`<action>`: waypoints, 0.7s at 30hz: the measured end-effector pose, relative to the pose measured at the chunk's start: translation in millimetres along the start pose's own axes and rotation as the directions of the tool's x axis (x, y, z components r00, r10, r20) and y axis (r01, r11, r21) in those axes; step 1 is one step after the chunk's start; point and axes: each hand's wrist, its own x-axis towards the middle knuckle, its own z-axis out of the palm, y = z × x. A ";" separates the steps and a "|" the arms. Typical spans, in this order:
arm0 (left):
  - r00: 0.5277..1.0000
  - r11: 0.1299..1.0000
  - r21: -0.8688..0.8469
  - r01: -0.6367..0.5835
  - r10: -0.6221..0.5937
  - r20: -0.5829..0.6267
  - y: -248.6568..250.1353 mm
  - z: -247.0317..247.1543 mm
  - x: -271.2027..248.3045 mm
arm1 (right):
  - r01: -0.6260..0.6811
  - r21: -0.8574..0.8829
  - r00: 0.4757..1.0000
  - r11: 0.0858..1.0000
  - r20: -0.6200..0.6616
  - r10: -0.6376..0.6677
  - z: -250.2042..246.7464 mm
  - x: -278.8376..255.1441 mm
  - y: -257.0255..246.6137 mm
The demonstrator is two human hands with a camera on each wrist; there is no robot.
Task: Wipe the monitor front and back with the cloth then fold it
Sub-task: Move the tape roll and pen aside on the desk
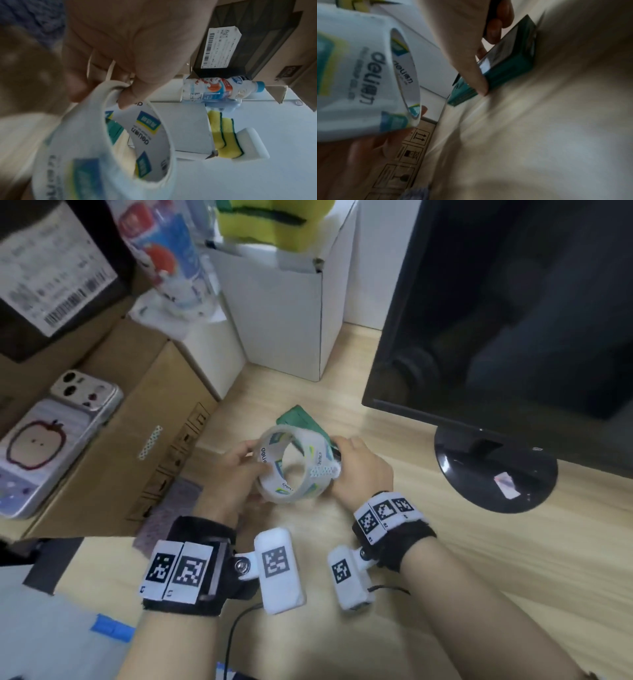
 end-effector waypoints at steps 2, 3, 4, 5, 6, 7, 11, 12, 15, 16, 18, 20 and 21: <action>1.000 1.000 0.015 0.012 -0.012 0.003 6.3 -12.4 7.8 | 0.034 -0.005 0.999 0.999 -0.035 -0.034 1.4 21.2 -12.1; 1.000 0.999 0.035 0.014 -0.014 -0.002 8.8 -18.8 12.1 | 0.043 -0.006 0.998 0.999 -0.046 -0.044 3.0 31.9 -18.0; 1.000 0.999 0.053 0.012 -0.011 -0.009 11.0 -25.3 15.6 | 0.047 -0.002 0.997 0.999 -0.056 -0.047 4.4 41.2 -23.4; 1.000 0.998 0.067 0.010 -0.009 -0.020 12.9 -32.4 19.2 | 0.043 0.006 0.997 0.999 -0.065 -0.043 6.1 50.0 -28.8; 1.000 0.997 0.077 0.010 -0.008 -0.028 14.0 -39.0 23.1 | 0.039 0.016 0.997 0.999 -0.074 -0.038 7.5 57.7 -33.9; 1.000 0.997 0.078 0.014 -0.012 -0.028 13.6 -43.9 25.9 | 0.036 0.026 0.996 0.999 -0.083 -0.034 8.4 63.3 -37.0; 0.998 0.997 0.041 0.065 -0.065 -0.011 10.8 -59.6 34.8 | 0.081 0.029 0.986 0.996 -0.148 -0.076 11.5 83.9 -48.8; 0.997 0.997 0.028 0.075 -0.075 -0.014 10.0 -61.7 37.5 | 0.102 0.035 0.983 0.994 -0.155 -0.095 12.7 89.5 -51.8; 0.996 0.996 -0.007 0.085 -0.085 -0.036 9.0 -61.8 48.6 | 0.172 0.050 0.974 0.984 -0.156 -0.162 16.6 107.2 -57.7; 0.995 0.996 -0.019 0.085 -0.086 -0.046 9.4 -60.2 52.6 | 0.190 0.049 0.971 0.981 -0.155 -0.180 16.7 112.3 -58.4; 0.993 0.996 -0.039 0.083 -0.086 -0.076 10.5 -57.1 61.2 | 0.197 0.062 0.970 0.979 -0.160 -0.185 15.0 120.1 -59.1; 0.991 0.997 -0.033 0.065 -0.069 -0.116 10.4 -54.6 70.0 | 0.164 0.115 0.970 0.980 -0.201 -0.139 12.5 121.0 -58.0; 0.989 0.998 -0.029 0.053 -0.056 -0.140 9.5 -53.3 74.1 | 0.128 0.151 0.967 0.980 -0.239 -0.090 11.5 118.1 -56.6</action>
